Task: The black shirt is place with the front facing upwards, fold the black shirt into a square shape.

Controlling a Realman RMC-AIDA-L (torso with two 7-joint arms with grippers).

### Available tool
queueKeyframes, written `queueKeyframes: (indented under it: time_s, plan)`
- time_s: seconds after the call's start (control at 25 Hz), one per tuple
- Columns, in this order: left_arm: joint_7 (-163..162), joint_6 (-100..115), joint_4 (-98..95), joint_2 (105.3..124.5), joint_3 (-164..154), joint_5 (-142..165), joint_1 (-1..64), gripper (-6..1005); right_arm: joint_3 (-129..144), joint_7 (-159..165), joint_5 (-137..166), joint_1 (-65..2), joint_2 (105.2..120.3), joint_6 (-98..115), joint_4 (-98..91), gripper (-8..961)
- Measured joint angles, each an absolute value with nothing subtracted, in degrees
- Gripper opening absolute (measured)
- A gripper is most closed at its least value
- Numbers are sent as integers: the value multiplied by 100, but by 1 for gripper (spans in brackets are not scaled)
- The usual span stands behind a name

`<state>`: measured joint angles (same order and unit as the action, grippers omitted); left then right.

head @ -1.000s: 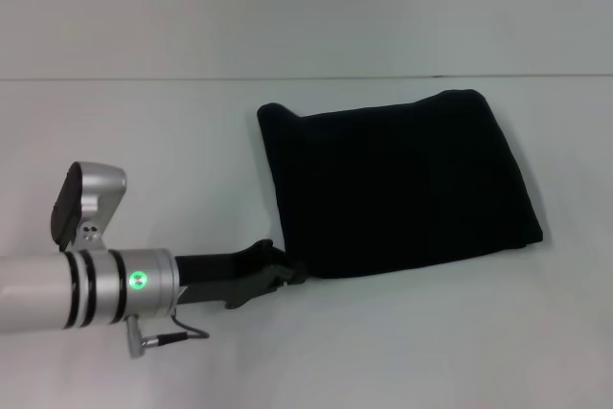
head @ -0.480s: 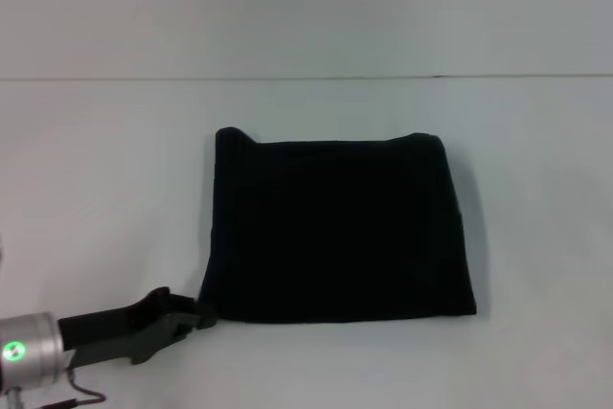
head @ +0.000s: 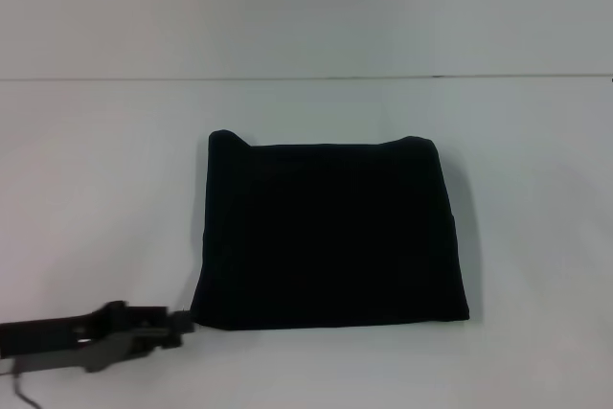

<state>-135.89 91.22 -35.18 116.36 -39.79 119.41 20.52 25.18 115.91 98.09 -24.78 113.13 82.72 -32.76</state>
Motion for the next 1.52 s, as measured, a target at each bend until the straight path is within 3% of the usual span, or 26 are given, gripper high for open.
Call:
queueKeyframes:
  time_s: [0.08,0.24,0.36,0.48,0.68,0.92,1.52]
  plan:
    - [-13355,9404,-3688,11630,-3631,11911,1946,198,2574,11467,9924,-2479,11293,8263,-3336,941]
    - [-11501,10191,-3948,11892,-3263,11482,2025,372,2884,10762,10658,-2528,11270,8257,-3721,941]
    - [-10262,10235,-4176,12092,-3427,11472,2414,493,3256,10003,11163,-2577,11372,8433,-4130,941]
    - [-9672,9622,-4240,12090,-3738,11621,2848,727,3641,8987,11294,-2642,11601,8662,-4364,941]
    - [-9321,8396,-4221,12071,-4247,11785,3309,822,4141,8126,11454,-2919,11958,8496,-4342,941]
    - [-9211,8064,-4247,12156,-4447,11813,3410,937,4456,7970,11438,-3053,11981,8261,-4041,941]
    - [-9064,8089,-4314,12193,-4492,11794,3325,934,4499,7936,11177,-3125,11988,8151,-3924,941]
